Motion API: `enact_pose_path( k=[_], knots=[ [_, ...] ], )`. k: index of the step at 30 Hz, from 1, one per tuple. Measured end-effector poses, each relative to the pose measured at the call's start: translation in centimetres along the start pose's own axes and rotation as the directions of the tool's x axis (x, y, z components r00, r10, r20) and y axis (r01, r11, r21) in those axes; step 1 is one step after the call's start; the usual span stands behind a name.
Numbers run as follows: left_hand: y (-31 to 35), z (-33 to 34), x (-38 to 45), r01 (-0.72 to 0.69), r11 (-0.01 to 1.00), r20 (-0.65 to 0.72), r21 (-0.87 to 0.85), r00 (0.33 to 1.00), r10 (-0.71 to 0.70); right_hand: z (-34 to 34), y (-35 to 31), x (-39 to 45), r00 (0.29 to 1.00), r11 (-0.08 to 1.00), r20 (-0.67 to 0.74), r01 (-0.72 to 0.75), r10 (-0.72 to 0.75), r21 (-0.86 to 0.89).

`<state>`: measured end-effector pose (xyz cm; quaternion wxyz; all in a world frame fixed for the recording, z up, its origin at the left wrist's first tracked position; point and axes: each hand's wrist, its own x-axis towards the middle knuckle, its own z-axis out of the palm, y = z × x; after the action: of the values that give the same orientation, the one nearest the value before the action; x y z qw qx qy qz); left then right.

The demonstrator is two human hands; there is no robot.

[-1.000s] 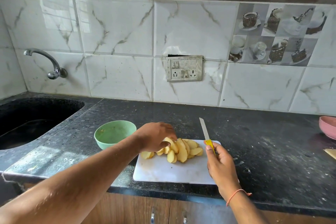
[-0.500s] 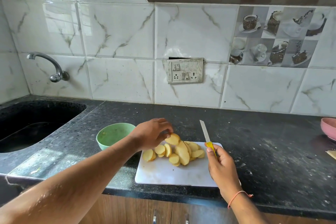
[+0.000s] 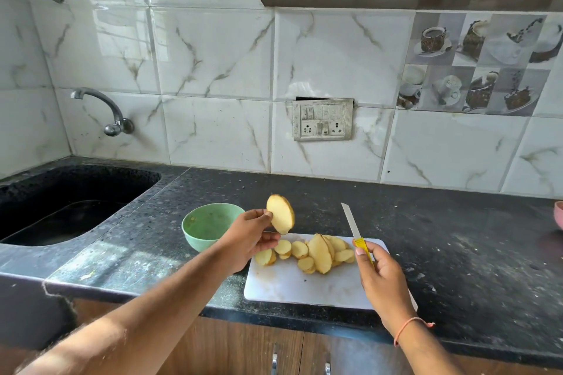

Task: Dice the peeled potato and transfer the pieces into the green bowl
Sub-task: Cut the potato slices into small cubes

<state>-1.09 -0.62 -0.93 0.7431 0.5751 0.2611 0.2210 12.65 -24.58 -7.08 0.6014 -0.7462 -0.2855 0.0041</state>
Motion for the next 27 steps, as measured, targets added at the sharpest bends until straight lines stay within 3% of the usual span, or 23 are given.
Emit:
enact_pose_path(
  k=[4, 7, 12, 17, 21, 27],
  knots=[
    [-0.5, -1.3, -1.4, 0.028, 0.988, 0.008, -0.153, 1.000, -0.028, 0.4, 0.0, -0.3, 0.999, 0.980, 0.035, 0.044, -0.038, -0.194],
    [-0.7, -2.4, -2.2, 0.029, 0.987, -0.003, -0.159, 1.000, -0.030, 1.2, -1.4, -1.6, 0.994, 0.939, 0.070, 0.101, -0.082, -0.328],
    [-1.4, -4.1, -2.6, 0.042, 0.988, -0.037, -0.148, 0.998, -0.048, 4.8, -4.9, -4.4, 0.939, 0.766, 0.315, 0.305, -0.140, -0.567],
    [-1.2, -4.7, -2.9, 0.026, 0.986, -0.077, -0.165, 0.996, -0.039, 8.7, -7.8, -6.7, 0.865, 0.644, 0.493, 0.433, -0.100, -0.630],
    [-1.2, -5.1, -3.5, 0.014, 0.996, -0.060, -0.084, 0.998, -0.019, 9.7, -7.7, -7.1, 0.876, 0.534, 0.481, 0.425, -0.038, -0.731],
    [-2.0, -5.0, -4.0, -0.006, 0.995, 0.023, 0.097, 1.000, 0.004, 9.1, -7.6, -6.6, 0.910, 0.503, 0.415, 0.365, -0.013, -0.784]
  ],
)
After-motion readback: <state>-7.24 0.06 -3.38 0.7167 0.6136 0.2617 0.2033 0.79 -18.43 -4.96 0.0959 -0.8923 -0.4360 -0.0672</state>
